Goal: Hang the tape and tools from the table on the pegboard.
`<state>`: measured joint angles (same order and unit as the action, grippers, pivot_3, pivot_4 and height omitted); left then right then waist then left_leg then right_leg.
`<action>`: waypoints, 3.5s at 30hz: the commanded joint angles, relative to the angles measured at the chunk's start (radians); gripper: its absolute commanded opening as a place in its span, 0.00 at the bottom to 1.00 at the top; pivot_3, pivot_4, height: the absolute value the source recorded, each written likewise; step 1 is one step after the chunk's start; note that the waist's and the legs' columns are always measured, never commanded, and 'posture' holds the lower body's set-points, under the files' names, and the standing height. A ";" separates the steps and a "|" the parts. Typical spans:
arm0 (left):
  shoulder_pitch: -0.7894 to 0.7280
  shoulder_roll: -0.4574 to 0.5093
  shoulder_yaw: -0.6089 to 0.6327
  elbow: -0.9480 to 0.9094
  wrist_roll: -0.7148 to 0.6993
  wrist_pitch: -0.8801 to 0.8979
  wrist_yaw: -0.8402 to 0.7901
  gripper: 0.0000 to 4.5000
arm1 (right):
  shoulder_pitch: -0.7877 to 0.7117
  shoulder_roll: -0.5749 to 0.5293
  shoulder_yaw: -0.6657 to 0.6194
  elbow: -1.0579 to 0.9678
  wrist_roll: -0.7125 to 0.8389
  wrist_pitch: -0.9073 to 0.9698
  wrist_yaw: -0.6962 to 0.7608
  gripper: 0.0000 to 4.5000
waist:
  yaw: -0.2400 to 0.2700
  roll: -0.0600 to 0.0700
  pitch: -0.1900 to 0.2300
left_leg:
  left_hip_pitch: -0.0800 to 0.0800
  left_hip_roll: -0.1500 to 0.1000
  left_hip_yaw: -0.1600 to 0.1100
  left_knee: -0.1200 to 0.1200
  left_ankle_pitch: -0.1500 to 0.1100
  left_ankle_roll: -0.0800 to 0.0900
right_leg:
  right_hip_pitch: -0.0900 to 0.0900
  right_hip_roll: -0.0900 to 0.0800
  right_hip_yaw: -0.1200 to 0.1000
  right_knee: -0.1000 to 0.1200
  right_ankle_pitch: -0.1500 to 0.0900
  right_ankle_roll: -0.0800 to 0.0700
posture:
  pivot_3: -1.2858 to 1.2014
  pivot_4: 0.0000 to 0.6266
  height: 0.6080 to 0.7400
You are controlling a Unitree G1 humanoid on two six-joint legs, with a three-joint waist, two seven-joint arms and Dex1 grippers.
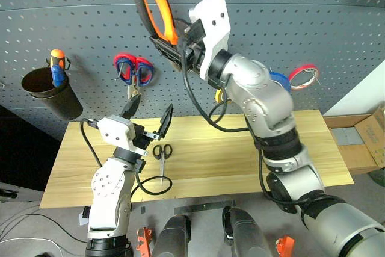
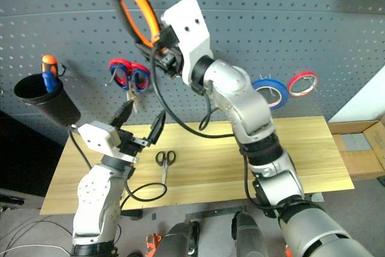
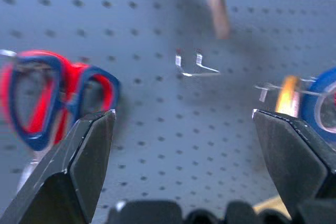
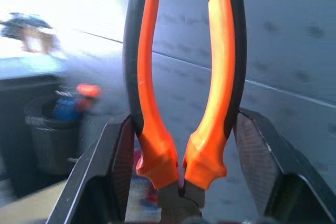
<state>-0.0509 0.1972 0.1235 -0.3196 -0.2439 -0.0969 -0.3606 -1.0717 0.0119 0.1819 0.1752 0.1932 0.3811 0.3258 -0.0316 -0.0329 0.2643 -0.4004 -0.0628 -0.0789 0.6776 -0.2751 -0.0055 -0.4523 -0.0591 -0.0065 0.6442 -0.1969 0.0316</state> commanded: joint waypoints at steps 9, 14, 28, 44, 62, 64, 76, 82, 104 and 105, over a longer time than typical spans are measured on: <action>0.048 0.013 0.009 -0.064 0.019 -0.014 0.037 1.00 | -0.069 0.088 -0.068 0.328 -0.132 -0.502 -0.158 0.51 | 0.002 0.000 0.000 | 0.000 0.001 0.002 0.000 0.000 -0.001 | -0.002 0.002 0.001 0.001 0.001 -0.002 | 0.52 0.31 1.00; 0.059 0.020 0.007 -0.079 0.020 -0.008 0.045 1.00 | -0.048 0.103 -0.088 0.388 -0.133 -0.534 -0.184 0.51 | 0.004 0.000 -0.001 | 0.001 0.001 0.001 0.000 0.000 0.000 | -0.001 0.002 0.001 0.002 0.002 -0.004 | 0.53 0.31 1.00; 0.068 0.048 0.018 -0.080 0.028 0.009 0.070 1.00 | 0.079 0.139 -0.067 0.400 -0.173 -0.524 -0.197 0.59 | 0.004 0.000 -0.006 | 0.002 0.002 0.001 0.000 0.001 -0.001 | 0.000 0.003 0.002 0.002 0.003 -0.004 | 0.53 0.33 1.00; 0.160 -0.008 0.056 -0.035 -0.067 0.286 0.166 1.00 | 0.305 -0.107 -0.067 -0.315 0.084 0.127 0.089 0.99 | 0.009 0.001 -0.006 | 0.002 0.002 0.000 0.001 0.000 0.002 | 0.002 0.003 -0.001 0.000 0.005 -0.005 | 0.52 0.34 1.00; 0.144 -0.125 -0.082 0.171 0.175 0.677 0.455 1.00 | 0.734 -0.530 0.270 -0.630 0.196 0.400 0.435 0.99 | 0.002 0.001 -0.006 | 0.010 0.003 0.001 0.002 -0.003 0.006 | 0.012 0.003 -0.002 -0.002 -0.002 0.004 | 0.50 0.41 1.00; 0.112 -0.136 -0.078 0.224 0.172 0.697 0.455 1.00 | 0.735 -0.512 0.275 -0.633 0.193 0.411 0.424 0.99 | 0.003 0.001 -0.006 | 0.010 0.003 0.001 0.002 -0.002 0.006 | 0.012 0.003 -0.002 -0.003 -0.002 0.005 | 0.49 0.41 1.00; -0.026 -0.158 -0.098 0.361 0.205 0.813 0.468 1.00 | 0.735 -0.500 0.268 -0.610 0.143 0.428 0.377 0.99 | 0.003 0.002 -0.006 | 0.010 0.002 0.001 0.002 -0.003 0.005 | 0.012 0.001 -0.002 -0.003 -0.002 0.005 | 0.48 0.41 1.00; -0.056 -0.148 -0.098 0.366 0.227 0.889 0.482 1.00 | 0.726 -0.474 0.276 -0.597 0.115 0.434 0.359 0.99 | 0.002 0.003 -0.007 | 0.011 0.002 0.001 0.002 -0.003 0.005 | 0.013 0.000 -0.002 -0.003 -0.002 0.005 | 0.48 0.42 1.00; 0.024 -0.029 -0.141 0.152 0.303 0.625 0.448 0.04 | 0.594 -0.440 0.237 -0.483 0.073 0.300 0.423 1.00 | 0.006 0.004 -0.008 | 0.013 0.002 0.001 0.000 -0.003 0.005 | 0.013 0.000 -0.001 -0.003 -0.001 0.005 | 0.51 0.32 1.00; 0.044 -0.016 -0.159 0.118 0.317 0.560 0.438 0.04 | 0.591 -0.433 0.223 -0.501 0.107 0.287 0.452 1.00 | 0.008 0.004 -0.008 | 0.012 0.002 0.001 0.000 -0.003 0.004 | 0.012 0.000 -0.001 -0.003 -0.001 0.004 | 0.51 0.32 1.00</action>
<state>-0.0142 0.1674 0.0013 -0.0988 0.0420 0.5879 0.0933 -0.4597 -0.4340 0.4353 -0.2780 0.2597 0.7078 0.7344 -0.0232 -0.0288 0.2560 -0.3909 -0.0606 -0.0786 0.6781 -0.2779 -0.0012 -0.4414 -0.0590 -0.0082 0.6403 -0.1964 0.0330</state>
